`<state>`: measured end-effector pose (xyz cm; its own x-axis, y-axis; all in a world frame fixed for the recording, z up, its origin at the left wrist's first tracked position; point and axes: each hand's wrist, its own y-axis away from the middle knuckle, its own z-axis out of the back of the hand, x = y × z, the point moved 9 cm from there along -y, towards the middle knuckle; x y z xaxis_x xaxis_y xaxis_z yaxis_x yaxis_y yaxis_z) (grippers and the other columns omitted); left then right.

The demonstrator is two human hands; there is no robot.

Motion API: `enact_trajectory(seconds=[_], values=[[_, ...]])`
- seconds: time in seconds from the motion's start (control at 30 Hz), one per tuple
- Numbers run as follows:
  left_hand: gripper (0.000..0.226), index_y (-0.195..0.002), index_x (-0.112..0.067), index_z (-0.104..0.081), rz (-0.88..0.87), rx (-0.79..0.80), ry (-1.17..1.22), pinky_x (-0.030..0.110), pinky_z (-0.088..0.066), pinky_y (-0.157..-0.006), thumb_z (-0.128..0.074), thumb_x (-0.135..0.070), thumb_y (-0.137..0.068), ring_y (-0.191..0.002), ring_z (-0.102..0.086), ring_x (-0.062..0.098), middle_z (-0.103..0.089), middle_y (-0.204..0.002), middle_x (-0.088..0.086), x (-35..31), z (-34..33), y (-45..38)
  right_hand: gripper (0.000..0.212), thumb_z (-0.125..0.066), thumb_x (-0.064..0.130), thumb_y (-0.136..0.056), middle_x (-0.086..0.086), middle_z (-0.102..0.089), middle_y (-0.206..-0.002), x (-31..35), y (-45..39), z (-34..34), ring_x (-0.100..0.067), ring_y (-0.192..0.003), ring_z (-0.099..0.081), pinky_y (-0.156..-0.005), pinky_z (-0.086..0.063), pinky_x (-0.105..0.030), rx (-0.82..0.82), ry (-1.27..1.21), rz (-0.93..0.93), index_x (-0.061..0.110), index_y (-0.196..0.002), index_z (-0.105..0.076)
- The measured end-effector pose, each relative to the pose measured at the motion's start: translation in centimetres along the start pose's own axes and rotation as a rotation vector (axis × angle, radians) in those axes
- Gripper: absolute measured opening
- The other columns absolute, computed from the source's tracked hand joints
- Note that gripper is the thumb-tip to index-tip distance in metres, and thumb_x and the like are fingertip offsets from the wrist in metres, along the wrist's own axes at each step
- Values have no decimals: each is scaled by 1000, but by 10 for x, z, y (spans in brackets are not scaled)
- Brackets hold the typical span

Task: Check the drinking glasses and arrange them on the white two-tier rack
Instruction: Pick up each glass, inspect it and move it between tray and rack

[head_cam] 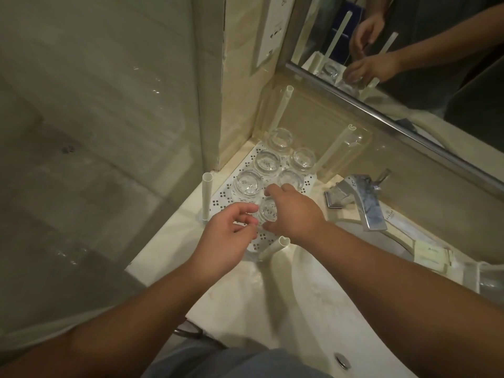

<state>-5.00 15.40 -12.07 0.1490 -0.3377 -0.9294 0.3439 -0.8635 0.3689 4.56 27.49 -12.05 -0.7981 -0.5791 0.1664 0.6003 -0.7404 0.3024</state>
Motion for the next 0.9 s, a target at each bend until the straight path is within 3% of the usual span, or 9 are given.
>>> enact_trajectory(seconds=[0.1, 0.23, 0.4, 0.53, 0.63, 0.9], values=[[33, -105, -32, -69, -1, 26, 5, 36, -55, -77, -63, -8, -82, -84, -71, 23, -70, -88, -11, -1, -4, 2, 68, -79, 42, -73, -3, -51, -119, -3, 2, 0, -25, -92, -62, -69, -46, -31, 8, -38, -25, 27, -130, -46], [33, -100, -31, -70, -8, 33, 8, 29, -53, -72, -64, -2, -85, -81, -71, 20, -70, -93, -5, -2, -6, 5, 71, -77, 46, -72, -1, -51, -120, -6, 11, 8, -23, -96, -62, -68, -44, -29, -1, -21, -29, 31, -135, -49], [27, -97, -30, -70, 25, 52, 35, 20, -50, -68, -62, -22, -72, -81, -71, 16, -69, -90, -9, -4, -12, 11, 66, -76, 49, -72, 2, -52, -119, -7, 27, 34, -21, -93, -62, -66, -42, -28, -67, -41, -28, 34, -132, -51], [13, -96, -28, -70, 49, 56, 18, 25, -50, -69, -65, -18, -90, -80, -72, 14, -68, -94, -2, -4, -14, 17, 64, -76, 48, -71, 3, -51, -117, -3, 42, 65, -21, -88, -62, -71, -51, -33, -143, -50, -15, 35, -129, -52], [9, -88, -28, -72, 124, 62, 43, 27, -50, -68, -63, -25, -92, -76, -70, 11, -71, -91, -1, -3, -17, 20, 63, -76, 46, -70, 4, -53, -116, 4, 52, 92, -22, -89, -61, -71, -49, -33, -227, -77, 3, 36, -128, -53], [47, -90, -28, -73, 130, -28, -55, 31, -44, -72, -44, -65, -89, -84, -65, 11, -74, -85, -9, -38, -13, 24, 59, -77, 42, -70, 8, -51, -111, 38, 84, 155, -19, -88, -59, -68, -48, -31, -458, -134, 107, 34, -124, -55]])
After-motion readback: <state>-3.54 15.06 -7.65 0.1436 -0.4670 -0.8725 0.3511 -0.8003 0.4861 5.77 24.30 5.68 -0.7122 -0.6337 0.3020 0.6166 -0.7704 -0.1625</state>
